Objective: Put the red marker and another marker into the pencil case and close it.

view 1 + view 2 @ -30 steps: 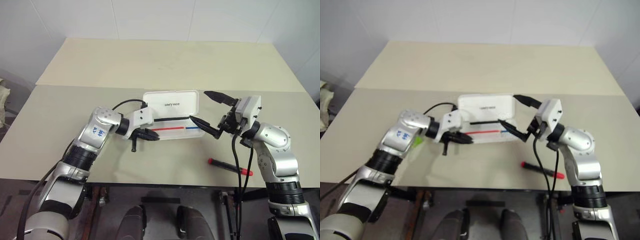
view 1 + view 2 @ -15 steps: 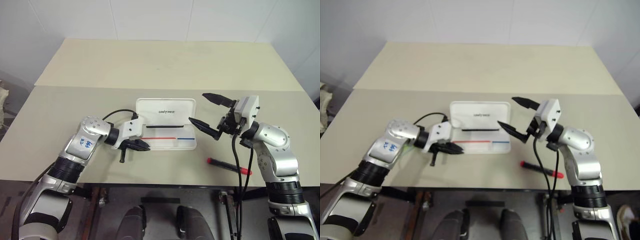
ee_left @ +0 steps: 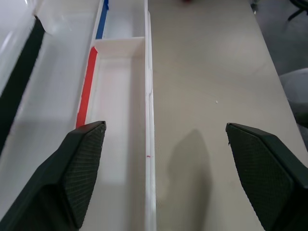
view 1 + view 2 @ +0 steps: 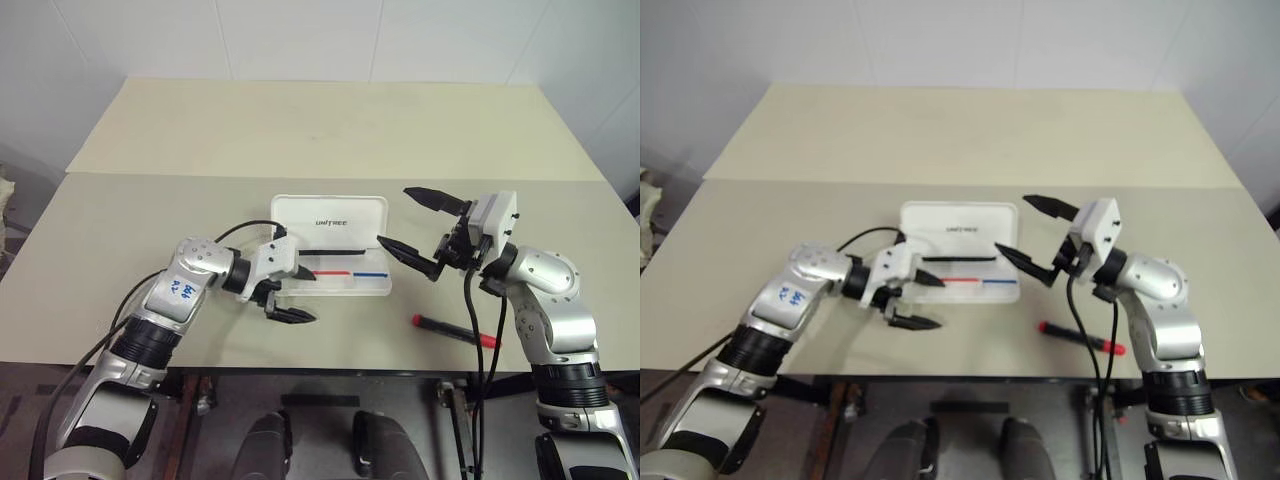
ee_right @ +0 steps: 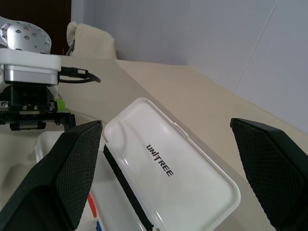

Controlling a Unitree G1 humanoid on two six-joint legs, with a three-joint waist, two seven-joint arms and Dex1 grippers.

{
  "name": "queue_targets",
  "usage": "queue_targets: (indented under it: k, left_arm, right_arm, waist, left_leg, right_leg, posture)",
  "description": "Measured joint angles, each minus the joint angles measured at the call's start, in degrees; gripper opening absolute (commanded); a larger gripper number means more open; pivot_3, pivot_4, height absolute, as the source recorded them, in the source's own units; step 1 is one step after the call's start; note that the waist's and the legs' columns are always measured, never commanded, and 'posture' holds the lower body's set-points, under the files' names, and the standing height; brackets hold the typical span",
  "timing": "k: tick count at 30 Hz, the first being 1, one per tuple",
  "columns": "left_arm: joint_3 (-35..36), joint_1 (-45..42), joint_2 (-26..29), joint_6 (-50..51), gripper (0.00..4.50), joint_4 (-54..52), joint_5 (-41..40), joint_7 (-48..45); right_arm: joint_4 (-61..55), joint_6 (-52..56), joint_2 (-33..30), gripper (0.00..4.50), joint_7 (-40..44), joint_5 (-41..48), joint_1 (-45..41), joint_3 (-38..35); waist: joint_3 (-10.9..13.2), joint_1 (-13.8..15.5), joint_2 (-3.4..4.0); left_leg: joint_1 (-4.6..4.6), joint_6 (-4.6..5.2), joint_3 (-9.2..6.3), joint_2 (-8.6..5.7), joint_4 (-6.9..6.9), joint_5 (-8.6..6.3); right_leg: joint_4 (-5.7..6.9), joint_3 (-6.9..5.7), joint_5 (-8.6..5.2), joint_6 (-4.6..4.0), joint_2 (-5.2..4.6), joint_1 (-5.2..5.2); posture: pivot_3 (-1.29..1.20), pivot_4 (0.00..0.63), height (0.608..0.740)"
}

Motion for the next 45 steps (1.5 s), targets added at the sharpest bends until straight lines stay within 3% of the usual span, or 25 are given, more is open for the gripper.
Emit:
queue_targets:
  k: [12,21,30,45]
  left_arm:
    - [4.85,5.53,1.2,0.58,3.98,-5.47,-7.0,-1.48]
    - [6.51,10.74,1.48,-0.07,3.98,-8.01,-10.12,-0.97]
    - [6.48,11.38,-1.8,-1.17,3.98,-8.22,-12.26,-0.24]
    - [7.97,12.82,-5.15,-8.56,3.98,0.06,-13.34,-0.24]
  right_arm:
    - [-1.32,4.3,-3.15,4.5,0.97,2.64,4.76,-1.37]
    - [-7.49,9.92,-10.19,4.5,1.26,5.99,14.28,-6.77]
    - [-11.27,14.65,-16.02,4.5,1.97,9.23,20.94,-14.05]
    - [-14.96,19.55,-17.68,4.5,2.37,11.19,25.49,-14.36]
  waist:
    - [0.0,0.01,0.0]
    - [0.0,0.28,0.0]
    - [-0.01,1.07,0.01]
    - [-0.01,1.44,0.02]
  left_leg:
    - [0.0,0.0,-0.01,0.17,-0.06,0.0]
    - [0.0,0.01,0.0,0.23,-0.01,-0.02]
    - [0.01,0.04,0.04,0.25,-0.01,-0.03]
    - [0.01,0.08,0.04,0.25,0.05,-0.01]
  right_leg:
    - [-0.05,0.0,-0.01,-0.02,-0.03,0.0]
    - [-0.09,0.01,-0.08,-0.16,-0.07,0.01]
    - [-0.16,0.05,-0.13,-0.28,-0.05,0.02]
    - [-0.28,0.06,-0.28,-0.67,-0.05,0.08]
  posture:
    - [0.0,0.15,0.74]
    - [0.0,0.15,0.74]
    - [0.0,0.15,0.74]
    - [0.0,0.15,0.74]
